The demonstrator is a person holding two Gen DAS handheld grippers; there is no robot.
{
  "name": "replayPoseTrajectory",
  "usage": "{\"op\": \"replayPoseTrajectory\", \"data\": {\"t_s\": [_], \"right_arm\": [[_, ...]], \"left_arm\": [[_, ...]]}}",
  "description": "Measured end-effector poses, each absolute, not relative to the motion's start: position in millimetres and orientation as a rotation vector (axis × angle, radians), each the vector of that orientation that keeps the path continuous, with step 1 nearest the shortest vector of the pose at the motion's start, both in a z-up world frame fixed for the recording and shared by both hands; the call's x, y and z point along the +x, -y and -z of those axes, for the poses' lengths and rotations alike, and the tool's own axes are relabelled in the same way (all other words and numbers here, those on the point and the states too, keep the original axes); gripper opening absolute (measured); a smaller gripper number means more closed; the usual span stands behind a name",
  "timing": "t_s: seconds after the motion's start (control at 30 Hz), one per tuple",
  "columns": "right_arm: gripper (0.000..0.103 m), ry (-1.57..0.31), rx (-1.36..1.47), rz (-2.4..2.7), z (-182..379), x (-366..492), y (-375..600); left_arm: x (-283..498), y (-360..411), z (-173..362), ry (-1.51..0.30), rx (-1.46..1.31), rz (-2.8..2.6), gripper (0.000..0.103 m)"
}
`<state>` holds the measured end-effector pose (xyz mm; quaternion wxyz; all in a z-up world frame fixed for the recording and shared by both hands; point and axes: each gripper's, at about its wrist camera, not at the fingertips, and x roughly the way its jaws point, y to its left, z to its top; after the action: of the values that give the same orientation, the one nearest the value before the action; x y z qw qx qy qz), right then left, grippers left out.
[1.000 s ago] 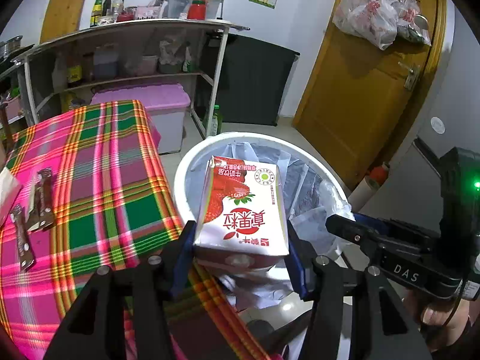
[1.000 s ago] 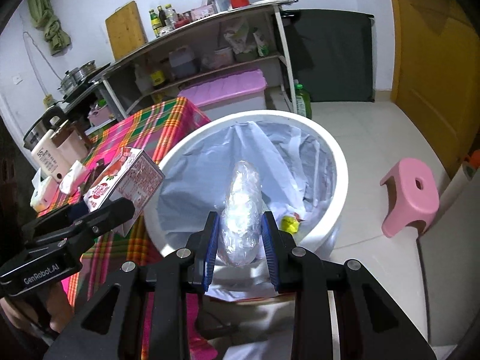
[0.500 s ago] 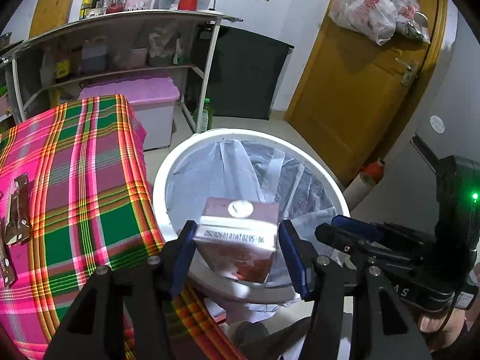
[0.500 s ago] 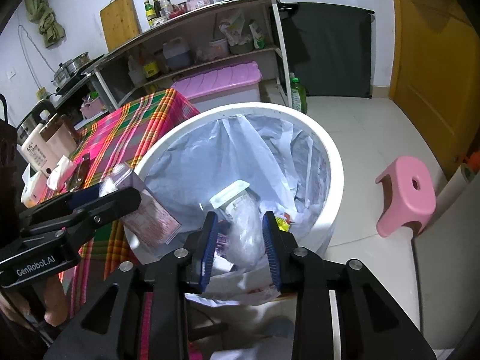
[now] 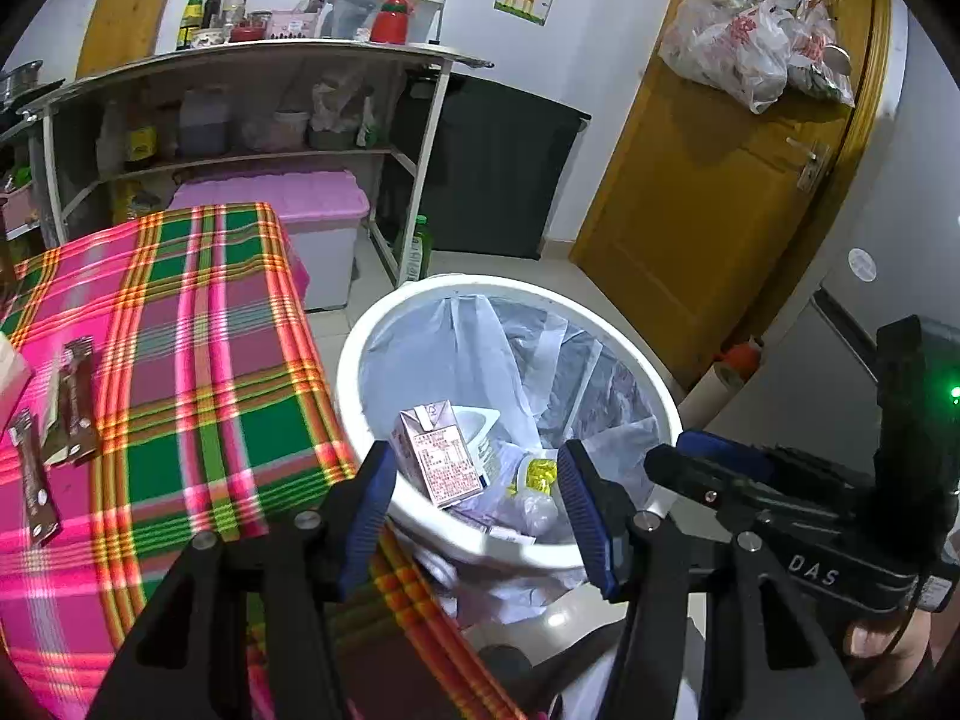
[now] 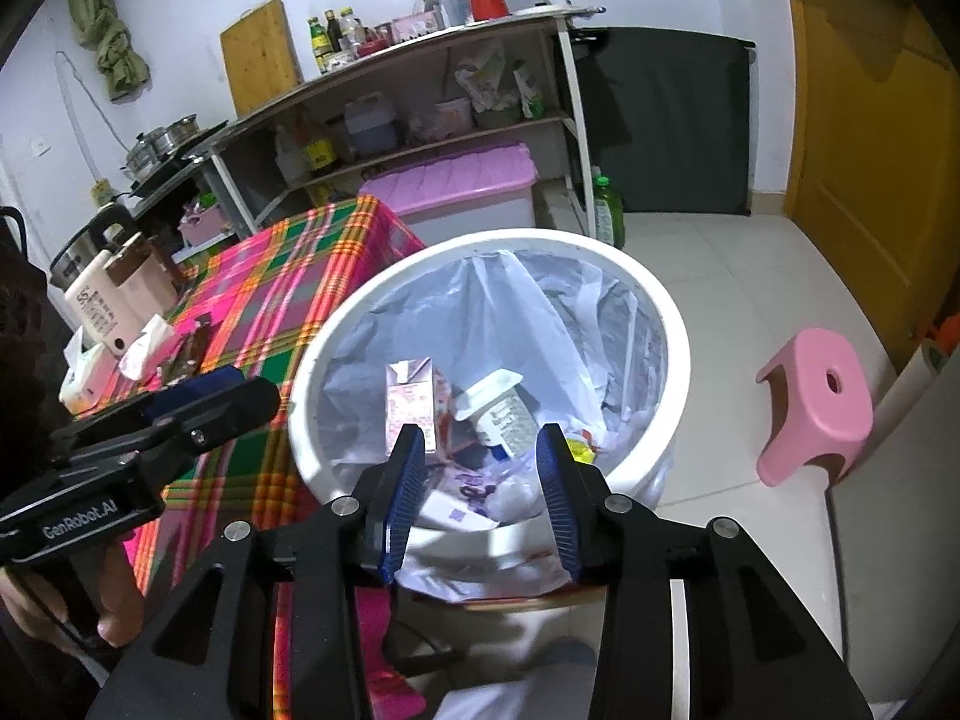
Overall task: Collect trash
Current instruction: 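Move both open grippers back over the table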
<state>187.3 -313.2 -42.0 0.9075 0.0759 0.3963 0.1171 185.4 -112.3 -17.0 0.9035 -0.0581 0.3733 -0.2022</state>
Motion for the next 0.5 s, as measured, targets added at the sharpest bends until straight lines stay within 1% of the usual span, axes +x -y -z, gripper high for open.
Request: {"op": "replayPoseTrajectory", "data": {"t_s": [0.5], "right_arm": [[0.04,-0.771,0.121,-0.349,21.0,153.8,275.2]], "left_arm": [[146.4,79.5,9.4,-0.726,-0.123,0.34,0.058]]}}
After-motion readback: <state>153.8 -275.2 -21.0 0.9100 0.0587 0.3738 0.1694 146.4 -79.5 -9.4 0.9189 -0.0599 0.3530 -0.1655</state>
